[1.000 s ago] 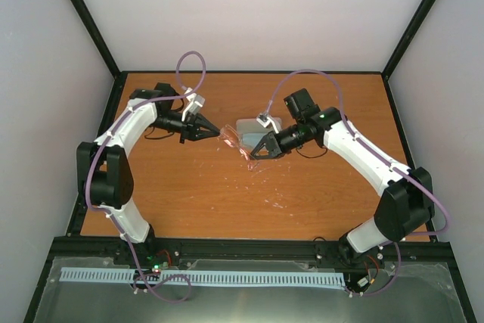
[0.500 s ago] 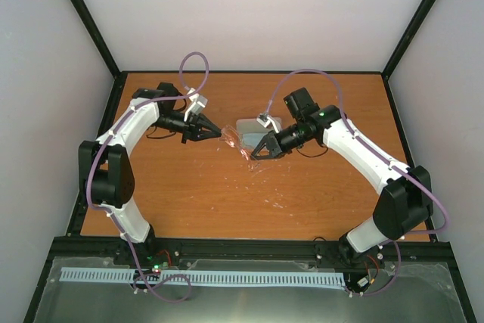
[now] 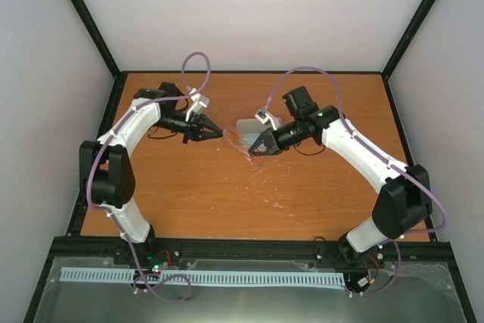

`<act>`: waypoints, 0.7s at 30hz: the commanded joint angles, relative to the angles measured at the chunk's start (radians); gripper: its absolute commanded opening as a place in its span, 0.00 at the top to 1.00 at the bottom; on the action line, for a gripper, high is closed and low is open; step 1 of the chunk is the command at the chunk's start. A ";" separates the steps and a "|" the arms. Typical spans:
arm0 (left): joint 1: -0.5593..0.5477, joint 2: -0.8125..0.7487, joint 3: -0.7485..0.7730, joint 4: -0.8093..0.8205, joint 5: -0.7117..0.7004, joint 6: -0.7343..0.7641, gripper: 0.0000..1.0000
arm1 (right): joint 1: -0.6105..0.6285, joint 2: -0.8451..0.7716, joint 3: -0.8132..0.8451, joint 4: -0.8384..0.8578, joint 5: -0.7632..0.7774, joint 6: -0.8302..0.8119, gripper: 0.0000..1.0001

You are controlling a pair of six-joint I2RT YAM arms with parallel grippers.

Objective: Organize the sunglasses
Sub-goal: Adjust the sunglasses.

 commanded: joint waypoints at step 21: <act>-0.036 -0.034 -0.007 0.059 -0.017 -0.064 0.66 | -0.016 0.043 0.070 0.064 0.055 -0.007 0.97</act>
